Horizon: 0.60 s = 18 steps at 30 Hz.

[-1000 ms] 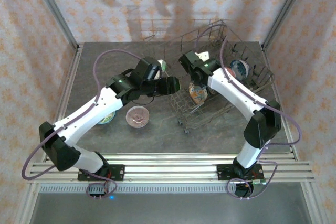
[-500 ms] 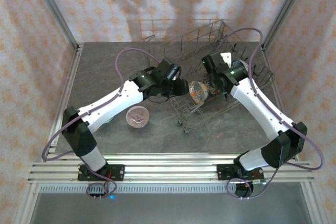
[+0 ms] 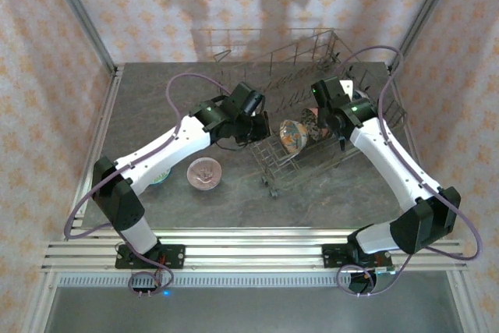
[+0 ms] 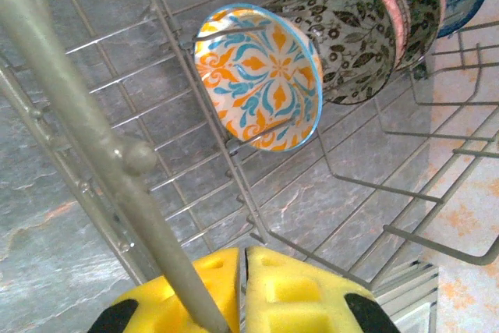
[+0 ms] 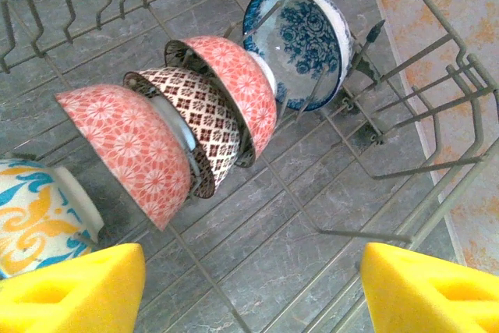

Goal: Load the bowls into the dish rack

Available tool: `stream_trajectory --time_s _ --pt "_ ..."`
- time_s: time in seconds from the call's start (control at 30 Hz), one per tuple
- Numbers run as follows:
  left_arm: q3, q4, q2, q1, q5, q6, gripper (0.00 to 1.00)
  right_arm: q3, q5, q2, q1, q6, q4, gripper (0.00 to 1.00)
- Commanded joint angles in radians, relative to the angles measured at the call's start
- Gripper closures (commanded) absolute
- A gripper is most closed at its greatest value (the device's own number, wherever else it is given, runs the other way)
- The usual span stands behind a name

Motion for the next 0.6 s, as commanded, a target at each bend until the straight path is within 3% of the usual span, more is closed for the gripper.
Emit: stream_trajectory --time_s 0.0,0.27,0.43,0.57 --pt "0.092 -0.095 -0.020 0.013 0.028 0.245 1.00 0.011 -0.004 -0.004 -0.020 -0.006 0.007 0.27" --pt "0.085 -0.193 -0.053 0.096 0.084 0.395 1.00 0.070 0.025 0.095 -0.052 -0.006 -0.032 0.27" --pt "0.110 -0.255 -0.039 0.177 0.164 0.487 1.00 0.046 -0.004 0.075 -0.051 0.044 -0.051 0.28" --pt "0.151 -0.312 -0.011 0.212 0.157 0.544 1.00 0.035 -0.008 0.051 -0.050 0.064 -0.064 0.27"
